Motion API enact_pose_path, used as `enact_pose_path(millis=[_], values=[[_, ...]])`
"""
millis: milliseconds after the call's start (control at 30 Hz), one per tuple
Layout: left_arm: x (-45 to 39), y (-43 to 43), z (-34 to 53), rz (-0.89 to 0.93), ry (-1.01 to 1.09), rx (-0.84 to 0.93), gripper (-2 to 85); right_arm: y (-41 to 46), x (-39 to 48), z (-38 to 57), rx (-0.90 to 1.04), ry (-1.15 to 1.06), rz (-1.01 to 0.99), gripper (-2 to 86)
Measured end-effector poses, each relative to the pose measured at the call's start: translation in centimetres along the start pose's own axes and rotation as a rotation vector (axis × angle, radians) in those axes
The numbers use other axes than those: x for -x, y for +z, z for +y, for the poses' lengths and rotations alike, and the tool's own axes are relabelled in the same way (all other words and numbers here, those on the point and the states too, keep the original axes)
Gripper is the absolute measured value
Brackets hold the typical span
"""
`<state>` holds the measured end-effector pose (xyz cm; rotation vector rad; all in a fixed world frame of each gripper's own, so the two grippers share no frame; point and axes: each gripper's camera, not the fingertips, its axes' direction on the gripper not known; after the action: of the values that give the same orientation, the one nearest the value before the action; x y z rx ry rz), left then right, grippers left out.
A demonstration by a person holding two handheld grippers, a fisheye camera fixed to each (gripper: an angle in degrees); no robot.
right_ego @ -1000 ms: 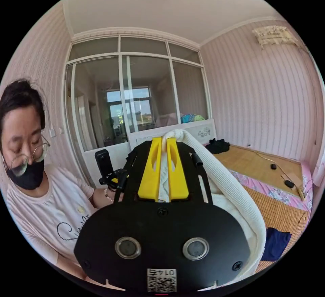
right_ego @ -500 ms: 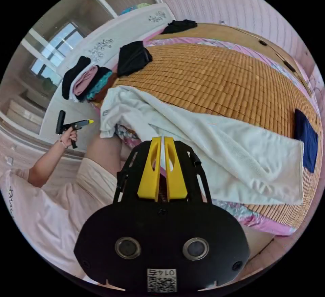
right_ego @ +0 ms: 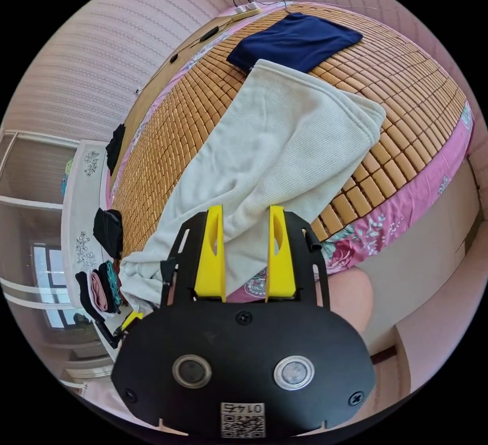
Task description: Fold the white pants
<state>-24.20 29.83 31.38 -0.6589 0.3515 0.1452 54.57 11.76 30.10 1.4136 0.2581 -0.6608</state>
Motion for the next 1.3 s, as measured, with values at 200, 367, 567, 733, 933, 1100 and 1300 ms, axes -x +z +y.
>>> enact_pose_path(millis=[200, 367, 567, 733, 933, 1100, 1300], values=[[-0.9, 3.8, -2.5, -0.219, 0.064, 0.212, 3.8, 1.1, 3.7, -1.2, 0.0, -0.042, 0.012, 4.8], [-0.3, -1.0, -1.3, -0.181, 0.065, 0.09, 0.4, -3.6, 3.5, -0.3, -0.146, -0.091, -0.198, 2.9], [0.9, -10.3, 2.7, -0.349, 0.061, -0.055, 0.0, -11.9, 9.3, 1.7, -0.324, -0.396, -0.273, 2.3], [3.1, -10.8, 4.5, -0.47, 0.023, 0.036, 1.1, -15.1, 18.0, 0.7, -0.393, -0.674, -0.129, 2.7], [6.1, -8.3, 6.1, -0.333, -0.119, 0.184, 6.8, -8.6, 28.7, -6.0, -0.264, -0.774, 0.155, 4.8], [7.2, -9.5, 8.6, -0.216, -0.106, 0.231, 6.0, 0.1, 25.9, -11.4, -0.056, -0.59, 0.21, 15.2], [9.1, -12.7, 8.4, -0.106, -0.156, 0.103, 5.7, 3.1, 15.2, -9.6, -0.069, -0.374, 0.188, 15.8]])
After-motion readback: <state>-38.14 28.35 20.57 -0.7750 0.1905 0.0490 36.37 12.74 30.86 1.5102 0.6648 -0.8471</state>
